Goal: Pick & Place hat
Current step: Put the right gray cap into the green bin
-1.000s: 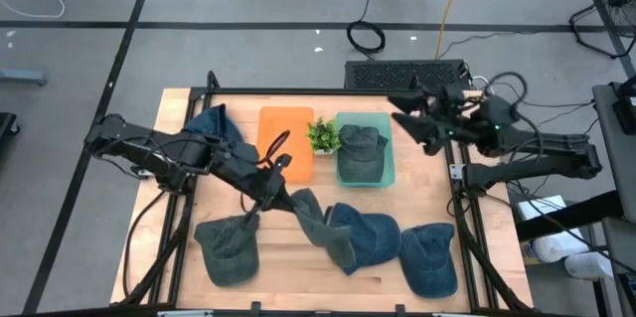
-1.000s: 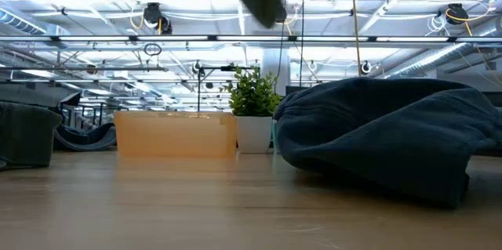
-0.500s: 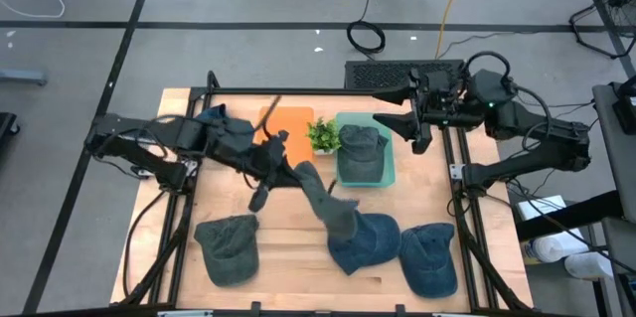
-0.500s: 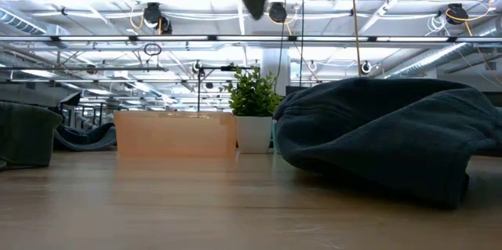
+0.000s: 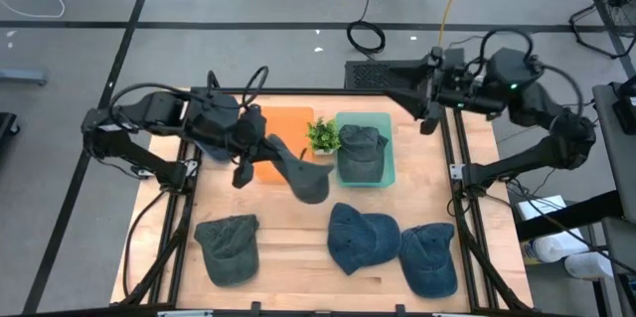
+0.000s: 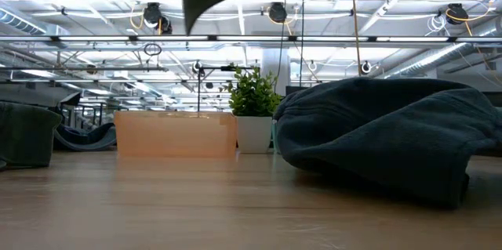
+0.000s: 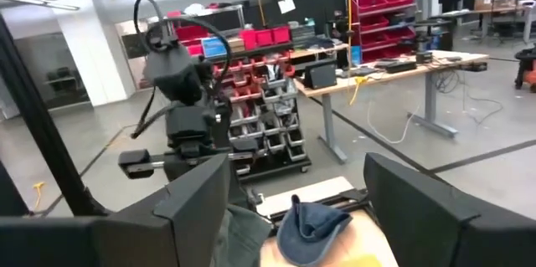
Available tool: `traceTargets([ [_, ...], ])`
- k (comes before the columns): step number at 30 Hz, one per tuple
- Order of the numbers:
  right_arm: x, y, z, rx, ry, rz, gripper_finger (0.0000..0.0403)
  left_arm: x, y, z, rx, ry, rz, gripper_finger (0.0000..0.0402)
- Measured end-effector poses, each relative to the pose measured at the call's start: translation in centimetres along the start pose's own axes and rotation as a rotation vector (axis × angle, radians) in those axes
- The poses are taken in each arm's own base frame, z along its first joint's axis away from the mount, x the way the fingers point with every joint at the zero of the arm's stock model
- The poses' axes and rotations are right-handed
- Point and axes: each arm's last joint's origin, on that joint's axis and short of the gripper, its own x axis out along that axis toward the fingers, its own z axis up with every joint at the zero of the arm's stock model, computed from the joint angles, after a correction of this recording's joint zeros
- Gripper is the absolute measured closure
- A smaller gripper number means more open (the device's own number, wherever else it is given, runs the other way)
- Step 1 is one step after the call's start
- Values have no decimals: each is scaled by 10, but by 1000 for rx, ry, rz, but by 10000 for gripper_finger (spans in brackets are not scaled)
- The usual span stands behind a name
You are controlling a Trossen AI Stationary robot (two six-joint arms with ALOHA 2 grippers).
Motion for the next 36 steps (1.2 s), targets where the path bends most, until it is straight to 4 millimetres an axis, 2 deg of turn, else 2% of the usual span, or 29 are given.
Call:
traceTargets([
  [7, -16, 1, 15, -7, 25, -2, 135, -17, 2, 0, -86, 32, 98, 398],
  [15, -8, 1, 10, -35, 63, -4, 134, -29, 2, 12, -146, -49, 160, 398],
  [26, 32, 5, -11, -35, 167, 43, 60, -2, 5, 31, -120, -28, 185, 398],
  [36, 63, 18, -33, -6, 265, 94, 61, 26, 11, 41, -122, 19, 169, 398],
])
